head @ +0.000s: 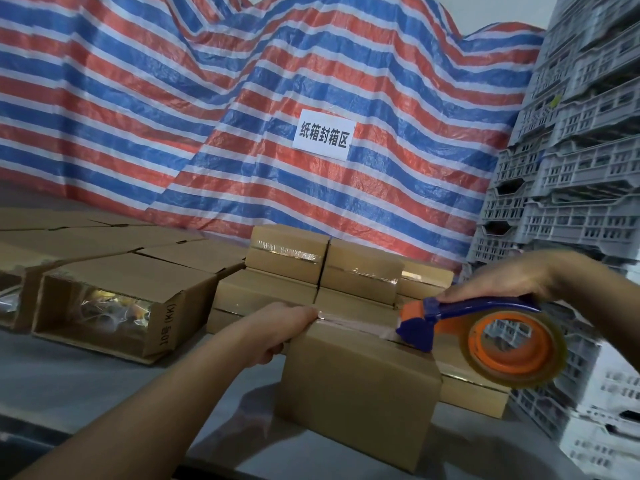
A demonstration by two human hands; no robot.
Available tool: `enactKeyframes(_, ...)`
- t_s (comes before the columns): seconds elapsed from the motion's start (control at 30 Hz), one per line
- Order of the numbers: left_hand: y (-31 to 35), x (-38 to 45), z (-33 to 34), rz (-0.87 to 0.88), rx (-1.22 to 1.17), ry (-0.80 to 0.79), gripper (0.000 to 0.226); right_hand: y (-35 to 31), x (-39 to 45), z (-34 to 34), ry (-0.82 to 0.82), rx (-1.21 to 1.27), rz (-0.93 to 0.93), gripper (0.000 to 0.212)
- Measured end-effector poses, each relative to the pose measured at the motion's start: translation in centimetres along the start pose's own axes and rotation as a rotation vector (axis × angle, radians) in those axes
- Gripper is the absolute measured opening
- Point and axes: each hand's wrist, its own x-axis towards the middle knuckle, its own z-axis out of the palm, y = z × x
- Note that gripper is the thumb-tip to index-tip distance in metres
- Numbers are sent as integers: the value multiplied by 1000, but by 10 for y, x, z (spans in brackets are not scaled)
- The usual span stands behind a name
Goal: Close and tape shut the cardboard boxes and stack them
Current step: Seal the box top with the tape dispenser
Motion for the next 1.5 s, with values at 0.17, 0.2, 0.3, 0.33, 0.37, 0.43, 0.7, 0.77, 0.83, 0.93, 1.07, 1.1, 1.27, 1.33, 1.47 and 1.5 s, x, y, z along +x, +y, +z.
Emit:
enactKeyframes(0.17,7,-5,1,99,111,114,29,1,3,7,78,-82,46,63)
enactKeyframes(0.2,11,-6,2,163,189,170,24,-1,4,7,74,-90,54,63)
enactKeyframes(0.3,24,-15,12,466,458,451,12,-5,4,6,80,-108,96,59)
enactKeyframes(0.33,30,-22,18,587,506,503,13,-5,4,6,98,-116,114,56)
enactKeyframes(0.37,34,-27,24,687,533,486,18,-5,4,6,110,-121,123,53)
enactKeyframes(0.43,37,-36,38,764,644,309,43,-3,5,6,112,-96,119,52)
enactKeyframes(0.7,26,-39,52,667,1080,81,81,16,9,4,46,10,12,69)
enactKeyframes(0.77,25,-39,53,675,1075,78,80,27,6,1,55,39,-7,65)
enactKeyframes(0.83,24,-37,53,671,1076,77,79,40,-4,-4,49,80,-1,56)
enactKeyframes(0.93,21,-34,54,688,1078,106,79,60,-17,-7,30,126,17,65)
enactKeyframes(1.07,21,-36,55,697,1045,114,78,65,-12,5,59,10,48,53)
enactKeyframes(1.1,21,-37,54,689,1045,107,78,64,-9,8,62,0,52,49)
enactKeyframes(1.27,37,-40,61,660,1078,112,80,67,-7,15,75,17,33,46)
enactKeyframes(1.33,44,-38,75,716,1078,84,89,73,-4,16,121,46,39,52)
enactKeyframes(1.47,46,-35,94,767,1064,-50,84,81,3,19,105,61,-2,62)
enactKeyframes(1.5,44,-33,95,768,1070,-45,83,83,2,19,94,73,-16,61)
